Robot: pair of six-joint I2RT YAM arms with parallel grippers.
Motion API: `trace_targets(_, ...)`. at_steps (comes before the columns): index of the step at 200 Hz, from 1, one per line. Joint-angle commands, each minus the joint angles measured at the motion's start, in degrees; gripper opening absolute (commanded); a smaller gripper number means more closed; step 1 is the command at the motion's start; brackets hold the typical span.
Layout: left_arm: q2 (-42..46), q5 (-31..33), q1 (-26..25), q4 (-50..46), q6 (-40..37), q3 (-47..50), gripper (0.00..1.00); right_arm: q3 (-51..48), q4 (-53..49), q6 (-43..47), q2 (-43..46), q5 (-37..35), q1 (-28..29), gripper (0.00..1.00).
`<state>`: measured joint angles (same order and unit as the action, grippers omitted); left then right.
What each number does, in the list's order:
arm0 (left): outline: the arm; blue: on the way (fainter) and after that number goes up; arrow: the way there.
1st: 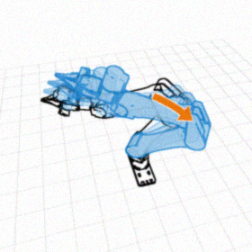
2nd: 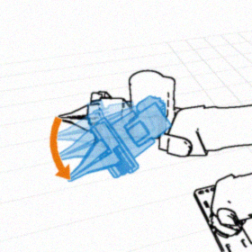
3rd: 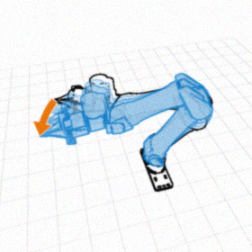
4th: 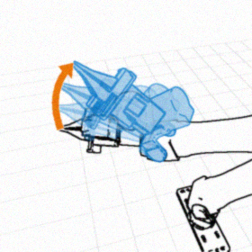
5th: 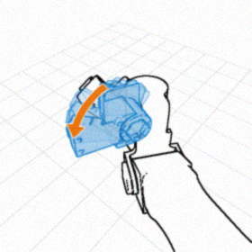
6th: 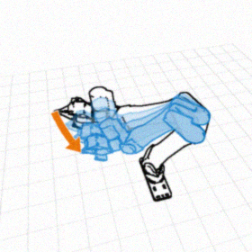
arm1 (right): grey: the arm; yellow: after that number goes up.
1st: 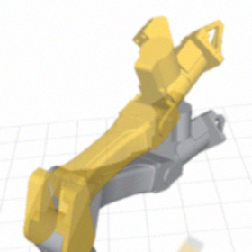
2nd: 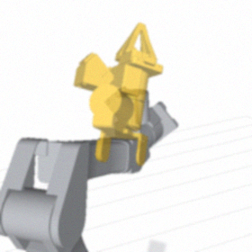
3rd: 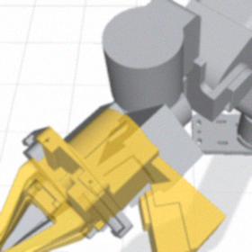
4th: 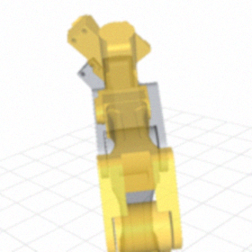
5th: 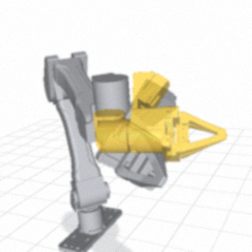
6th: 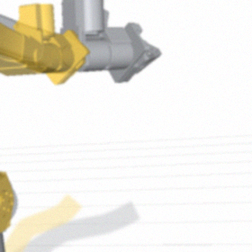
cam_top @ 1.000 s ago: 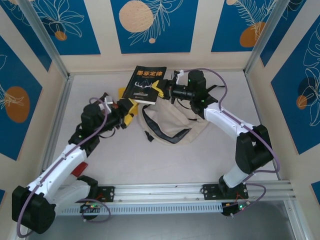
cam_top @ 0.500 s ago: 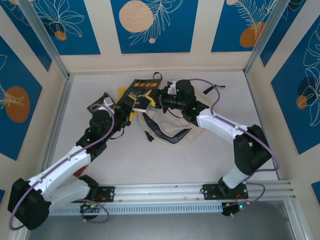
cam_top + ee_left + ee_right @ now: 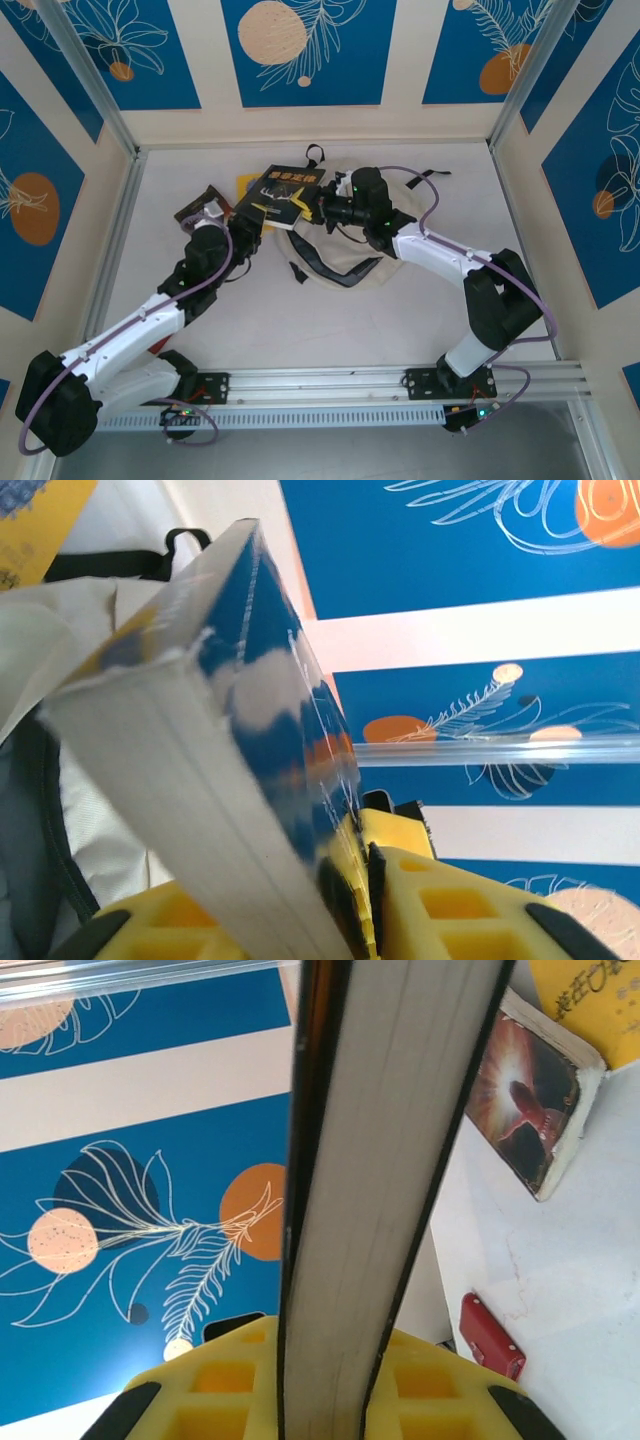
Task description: Pack the student bag
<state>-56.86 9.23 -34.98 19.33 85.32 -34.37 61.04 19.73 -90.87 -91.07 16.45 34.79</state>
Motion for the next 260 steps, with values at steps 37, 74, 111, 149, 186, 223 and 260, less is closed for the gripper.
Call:
trace_targets(37,7.5,4.3,-0.3,-0.8,-10.1,1.7,0.01,4.0,-34.2,26.3,6.4,-1.0,1.6,0.61)
trace_targets(74,19.1,9.0,0.2,-19.4,-19.4,0.2,0.0,8.3,-58.1,40.5,5.8,-12.5,1.2,0.74)
trace_targets(111,23.4,9.8,0.5,-34.4,-25.6,-4.1,0.0,11.3,-60.3,44.7,0.8,-9.9,1.0,0.75)
trace_targets(149,21.3,6.5,0.6,-40.5,-29.7,-8.3,0.0,18.2,-60.3,44.6,-6.8,-10.8,0.7,0.73)
trace_targets(186,18.6,4.6,0.8,-43.0,-30.6,-10.3,0.0,23.2,-59.6,44.6,-11.8,-11.3,0.0,0.71)
trace_targets(223,15.9,2.5,1.5,-46.6,-30.8,-12.7,0.0,26.3,-59.9,45.3,-16.3,-10.3,-0.5,0.54)
trace_targets(260,12.1,-2.5,4.9,-55.1,-32.8,-17.8,0.0,28.5,-62.7,47.1,-16.0,-13.4,-1.1,0.19)
